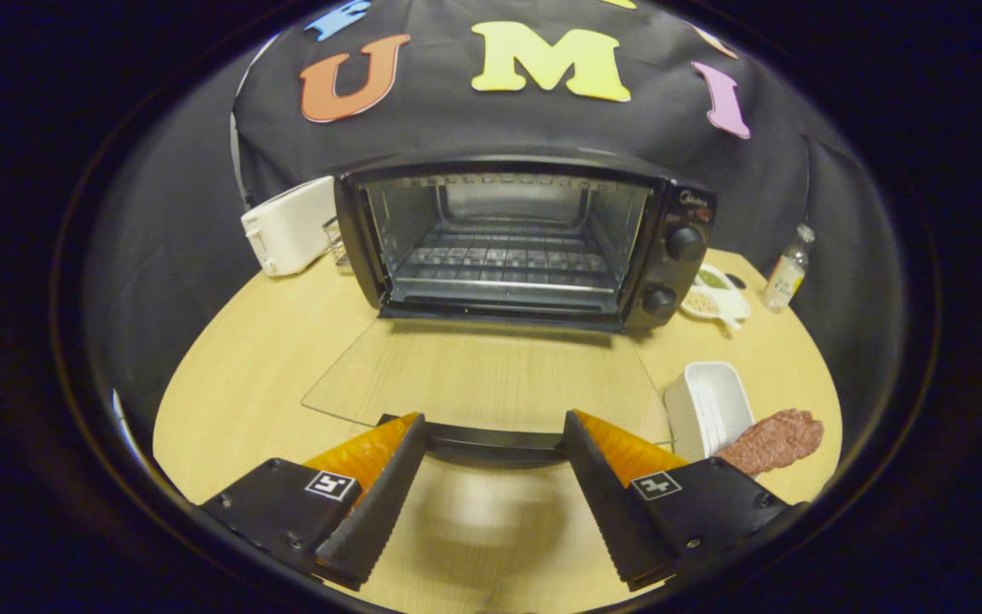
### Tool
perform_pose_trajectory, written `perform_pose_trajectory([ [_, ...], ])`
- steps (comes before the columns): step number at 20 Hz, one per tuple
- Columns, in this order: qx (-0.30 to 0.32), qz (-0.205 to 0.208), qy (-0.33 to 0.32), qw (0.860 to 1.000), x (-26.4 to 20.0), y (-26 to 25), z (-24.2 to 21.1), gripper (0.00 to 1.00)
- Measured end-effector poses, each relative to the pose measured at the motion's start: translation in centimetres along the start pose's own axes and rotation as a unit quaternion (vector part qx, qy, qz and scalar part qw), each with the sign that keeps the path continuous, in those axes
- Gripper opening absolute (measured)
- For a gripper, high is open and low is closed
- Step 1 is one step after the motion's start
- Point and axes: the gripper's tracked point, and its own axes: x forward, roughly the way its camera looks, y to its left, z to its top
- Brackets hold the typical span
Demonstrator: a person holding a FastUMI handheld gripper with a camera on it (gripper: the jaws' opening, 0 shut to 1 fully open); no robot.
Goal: Open the toaster oven, put the food inside, and close the toaster oven door.
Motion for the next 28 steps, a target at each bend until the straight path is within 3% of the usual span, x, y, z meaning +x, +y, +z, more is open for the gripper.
perform_pose_trajectory([
  [3,0.012,0.002,0.022,1.0,0.8,-0.1,-1.2,1.0],
  [11,-0.031,0.001,0.036,0.999,1.8,-0.3,-1.7,1.0],
  [17,-0.025,0.036,-0.005,0.999,0.1,-0.1,-0.4,1.0],
  [19,-0.039,0.053,0.016,0.998,-1.5,-0.9,-1.3,1.0],
  [22,-0.027,0.06,0.006,0.998,-5.0,-4.6,-0.7,1.0],
  [28,0.001,-0.01,-0.029,1.0,-10.5,-18.4,1.6,1.0],
])
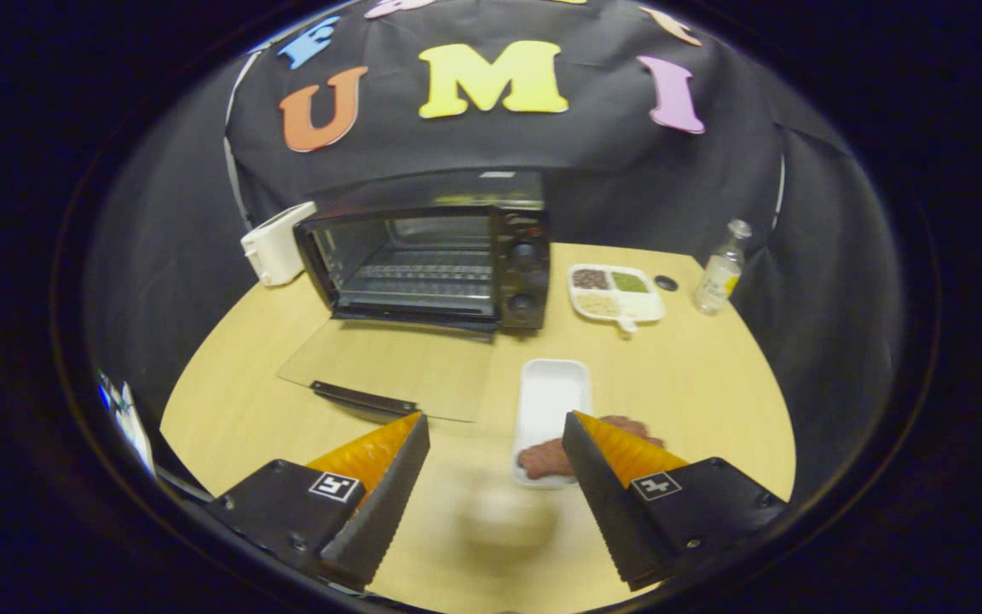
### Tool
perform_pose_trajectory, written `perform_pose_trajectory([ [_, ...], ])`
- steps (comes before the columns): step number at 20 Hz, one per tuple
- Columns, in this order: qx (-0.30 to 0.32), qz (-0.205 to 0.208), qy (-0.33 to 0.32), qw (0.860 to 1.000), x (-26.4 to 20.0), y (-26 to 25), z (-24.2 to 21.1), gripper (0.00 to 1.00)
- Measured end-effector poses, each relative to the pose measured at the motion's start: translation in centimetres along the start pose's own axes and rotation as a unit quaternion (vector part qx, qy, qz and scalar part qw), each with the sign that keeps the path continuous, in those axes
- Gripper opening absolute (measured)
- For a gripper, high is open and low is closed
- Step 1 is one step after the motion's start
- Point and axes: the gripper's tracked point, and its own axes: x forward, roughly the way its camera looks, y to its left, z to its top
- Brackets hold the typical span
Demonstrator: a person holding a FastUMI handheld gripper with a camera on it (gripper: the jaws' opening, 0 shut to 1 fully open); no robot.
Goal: Open the toaster oven, put the food inside, and close the toaster oven door.
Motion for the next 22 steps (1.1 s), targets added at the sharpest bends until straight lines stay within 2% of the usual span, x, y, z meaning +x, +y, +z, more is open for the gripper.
perform_pose_trajectory([
  [3,0.032,-0.008,0.008,0.999,-0.4,-5.7,-0.5,1.0],
  [5,0.056,0.01,0.026,0.998,0.3,-8.0,-1.5,1.0],
  [9,0.093,0.106,0.084,0.986,2.6,-8.4,-3.6,0.99],
  [11,0.109,0.161,0.107,0.975,3.7,-7.6,-4.3,0.98],
  [15,0.139,0.243,0.145,0.949,5.6,-5.8,-4.3,0.95],
  [17,0.16,0.275,0.159,0.935,6.1,-5.0,-4.0,0.87],
  [19,0.187,0.283,0.172,0.925,6.6,-5.1,-3.8,0.68],
  [21,0.209,0.273,0.192,0.919,7.1,-5.9,-4.2,0.5],
  [22,0.221,0.275,0.205,0.913,7.0,-5.8,-4.4,0.28],
])
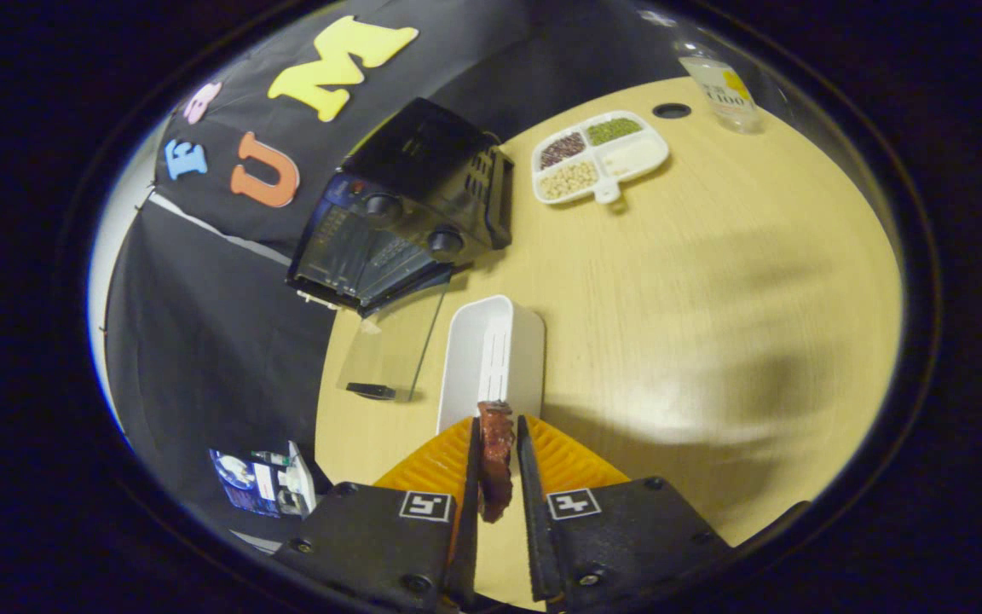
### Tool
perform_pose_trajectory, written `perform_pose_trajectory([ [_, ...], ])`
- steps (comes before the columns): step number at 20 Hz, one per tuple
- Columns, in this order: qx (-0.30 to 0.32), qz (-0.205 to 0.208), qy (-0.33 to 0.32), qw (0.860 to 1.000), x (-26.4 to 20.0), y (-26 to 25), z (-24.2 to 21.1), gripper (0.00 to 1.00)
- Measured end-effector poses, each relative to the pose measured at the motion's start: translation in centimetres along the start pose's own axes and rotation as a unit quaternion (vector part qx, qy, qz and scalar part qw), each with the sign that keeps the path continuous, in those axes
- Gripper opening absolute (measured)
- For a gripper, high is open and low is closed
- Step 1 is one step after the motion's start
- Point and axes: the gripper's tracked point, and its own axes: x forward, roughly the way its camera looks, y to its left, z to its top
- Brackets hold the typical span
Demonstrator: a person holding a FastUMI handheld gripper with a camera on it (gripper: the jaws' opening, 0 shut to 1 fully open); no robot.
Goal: Open the toaster oven, put the food inside, and close the toaster oven door.
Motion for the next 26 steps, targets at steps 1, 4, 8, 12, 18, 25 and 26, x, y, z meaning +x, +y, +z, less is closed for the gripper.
perform_pose_trajectory([
  [1,0.013,0.006,0.01,1.0,0.1,0.1,-0.1,0.25],
  [4,0.005,0.009,0.028,1.0,0.0,0.1,-0.4,0.19],
  [8,-0.003,0.0,0.025,1.0,-0.2,0.3,-0.2,0.16],
  [12,-0.019,-0.01,-0.001,1.0,-1.0,2.4,0.8,0.15],
  [18,0.021,0.022,-0.072,0.997,-0.9,10.0,2.9,0.15],
  [25,0.078,0.057,-0.171,0.981,3.1,17.3,5.8,0.15],
  [26,0.094,0.067,-0.182,0.976,4.0,18.0,6.3,0.15],
])
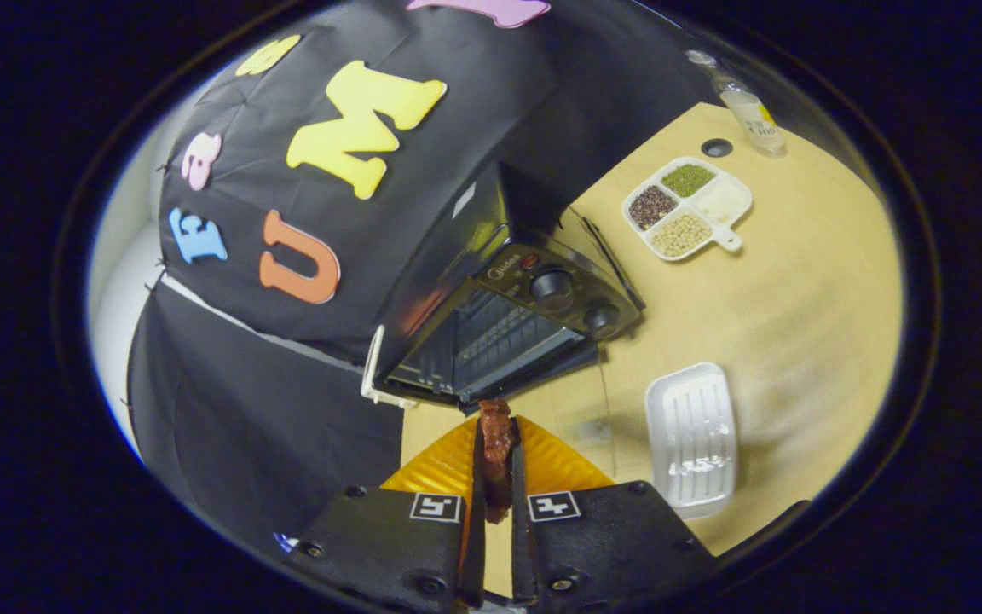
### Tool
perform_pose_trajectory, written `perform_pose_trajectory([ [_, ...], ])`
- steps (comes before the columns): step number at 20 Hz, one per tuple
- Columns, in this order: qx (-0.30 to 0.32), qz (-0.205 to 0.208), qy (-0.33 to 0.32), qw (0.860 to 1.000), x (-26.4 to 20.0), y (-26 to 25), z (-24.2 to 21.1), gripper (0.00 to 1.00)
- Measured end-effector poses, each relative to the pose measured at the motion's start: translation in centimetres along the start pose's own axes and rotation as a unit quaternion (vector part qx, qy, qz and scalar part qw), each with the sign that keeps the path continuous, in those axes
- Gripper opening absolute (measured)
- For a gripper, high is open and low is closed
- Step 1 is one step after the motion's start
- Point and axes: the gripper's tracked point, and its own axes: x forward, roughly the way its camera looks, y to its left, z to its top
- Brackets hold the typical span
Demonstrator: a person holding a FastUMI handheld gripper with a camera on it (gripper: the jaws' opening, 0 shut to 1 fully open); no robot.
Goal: Open the toaster oven, put the food inside, and close the toaster oven door.
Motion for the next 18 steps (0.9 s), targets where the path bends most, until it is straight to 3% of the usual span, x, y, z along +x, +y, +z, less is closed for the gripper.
perform_pose_trajectory([
  [5,0.067,0.009,-0.066,0.995,6.0,0.7,0.5,0.15],
  [12,0.111,0.027,-0.156,0.981,13.7,1.4,2.4,0.15],
  [18,0.127,-0.003,-0.2,0.972,18.9,1.9,2.1,0.15],
])
